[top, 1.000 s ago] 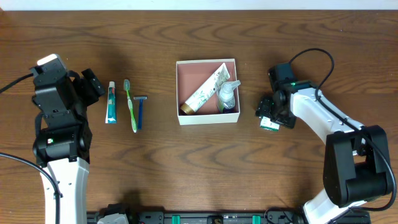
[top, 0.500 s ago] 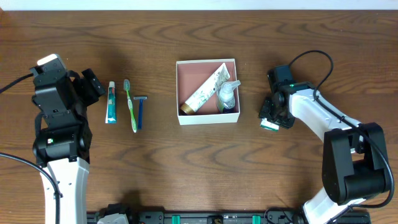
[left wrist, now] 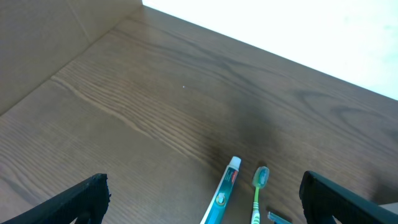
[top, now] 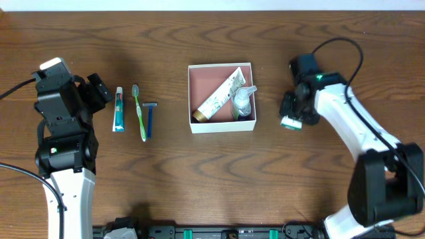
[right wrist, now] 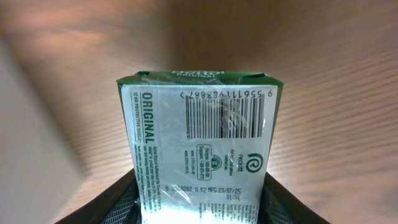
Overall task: Pack container
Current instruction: 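Lift the soap bar and lower it into the box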
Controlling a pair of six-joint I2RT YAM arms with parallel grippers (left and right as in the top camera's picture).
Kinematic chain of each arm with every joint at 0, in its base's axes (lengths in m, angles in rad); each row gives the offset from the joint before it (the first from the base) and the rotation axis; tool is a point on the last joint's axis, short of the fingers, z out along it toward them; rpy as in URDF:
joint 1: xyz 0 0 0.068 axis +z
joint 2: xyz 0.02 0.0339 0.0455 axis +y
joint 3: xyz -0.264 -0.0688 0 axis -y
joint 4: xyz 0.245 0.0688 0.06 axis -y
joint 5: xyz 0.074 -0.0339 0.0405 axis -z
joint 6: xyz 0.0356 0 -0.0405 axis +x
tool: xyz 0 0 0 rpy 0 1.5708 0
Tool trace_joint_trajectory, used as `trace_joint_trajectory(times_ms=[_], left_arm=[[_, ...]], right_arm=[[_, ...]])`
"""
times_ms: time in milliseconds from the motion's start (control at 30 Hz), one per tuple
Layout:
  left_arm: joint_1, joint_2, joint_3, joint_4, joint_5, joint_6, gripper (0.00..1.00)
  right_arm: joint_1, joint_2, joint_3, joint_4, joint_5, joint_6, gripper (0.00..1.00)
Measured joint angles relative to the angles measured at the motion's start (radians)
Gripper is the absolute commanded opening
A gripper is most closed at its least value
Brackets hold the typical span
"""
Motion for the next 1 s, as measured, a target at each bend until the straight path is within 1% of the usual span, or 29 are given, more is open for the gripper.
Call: trace_joint_trajectory(times_ms=[167,333,467,567,767,1000], left_arm=[[0.000,0.000,0.000,0.000,0.000,0.000,0.98],[0.000,0.000,0.000,0.000,0.000,0.000,0.98],[0.000,0.000,0.000,0.000,0.000,0.000,0.98],[0.000,0.000,0.000,0.000,0.000,0.000,0.98],[0.000,0.000,0.000,0.000,0.000,0.000,0.98],[0.000,0.000,0.000,0.000,0.000,0.000,0.98]], right_arm=[[0.053,-0.080,0.160,-0.095,0.008,-0.015,0.38],[0.157,-0.102,0.282,-0.108,0.015,-0.075,0.38],[0.274,-0.102,0.330,-0.047,0.016,-0.129,0.40],[0.343,-0.102,0.335,0.014,0.015,-0.149,0.39],[0.409,-0.083,0.337,0.124,0.017,-0.158,0.40],[0.457,0.081,0.345,0.264,0.016,-0.132,0.42]])
